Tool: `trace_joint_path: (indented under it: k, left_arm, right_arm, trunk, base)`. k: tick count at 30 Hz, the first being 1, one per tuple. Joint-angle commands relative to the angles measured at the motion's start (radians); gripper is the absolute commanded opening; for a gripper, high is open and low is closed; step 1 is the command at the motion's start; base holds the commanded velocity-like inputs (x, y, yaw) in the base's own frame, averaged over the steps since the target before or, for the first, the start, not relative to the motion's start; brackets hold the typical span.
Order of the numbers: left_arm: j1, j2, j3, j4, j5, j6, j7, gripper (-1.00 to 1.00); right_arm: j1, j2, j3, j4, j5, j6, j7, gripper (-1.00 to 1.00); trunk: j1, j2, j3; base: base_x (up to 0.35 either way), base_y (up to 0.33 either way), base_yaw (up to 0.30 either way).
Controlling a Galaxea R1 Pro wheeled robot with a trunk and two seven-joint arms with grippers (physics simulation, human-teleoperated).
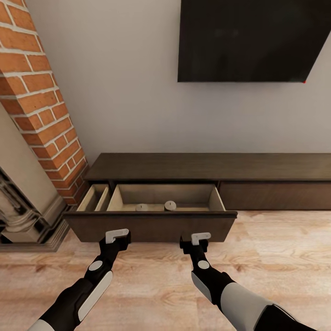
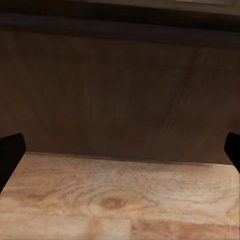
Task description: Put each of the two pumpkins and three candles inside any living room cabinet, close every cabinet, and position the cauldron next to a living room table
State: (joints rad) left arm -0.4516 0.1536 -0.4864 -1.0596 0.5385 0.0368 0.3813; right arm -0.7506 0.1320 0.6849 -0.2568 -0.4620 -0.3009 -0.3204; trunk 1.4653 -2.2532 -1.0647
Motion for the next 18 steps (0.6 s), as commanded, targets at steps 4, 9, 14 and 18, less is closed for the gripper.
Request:
trace_joint_path:
  k: [4,9,14,18]
  left_arm:
    - [-0.001,0.001,-0.013,-0.002,0.004,0.003,0.008,1.00]
    - [-0.001,0.001,-0.018,-0.002,0.003,0.002,0.008,1.00]
    - [-0.001,0.003,-0.026,-0.002,0.003,0.002,0.005,1.00]
    - [-0.001,0.004,-0.064,-0.002,0.002,-0.002,0.005,1.00]
  right_arm:
    - [-0.001,0.000,0.008,0.001,-0.009,-0.035,-0.005,1.00]
    - [-0.001,-0.001,0.003,0.001,-0.010,-0.065,-0.006,1.00]
    - [-0.001,-0.002,-0.067,0.001,-0.010,-0.071,-0.006,1.00]
    - [-0.001,-0.003,-0.113,0.001,-0.009,-0.100,-0.011,1.00]
  trunk:
    - [0.015,-0.029,-0.013]
    - [0.034,-0.064,-0.029]
    - [0.054,-0.099,-0.045]
    - [0.069,-0.127,-0.057]
  base:
    - [0.000,0.000,0.000]
    - [0.000,0.000,0.000]
    - [0.000,0.000,0.000]
    - [0.000,0.000,0.000]
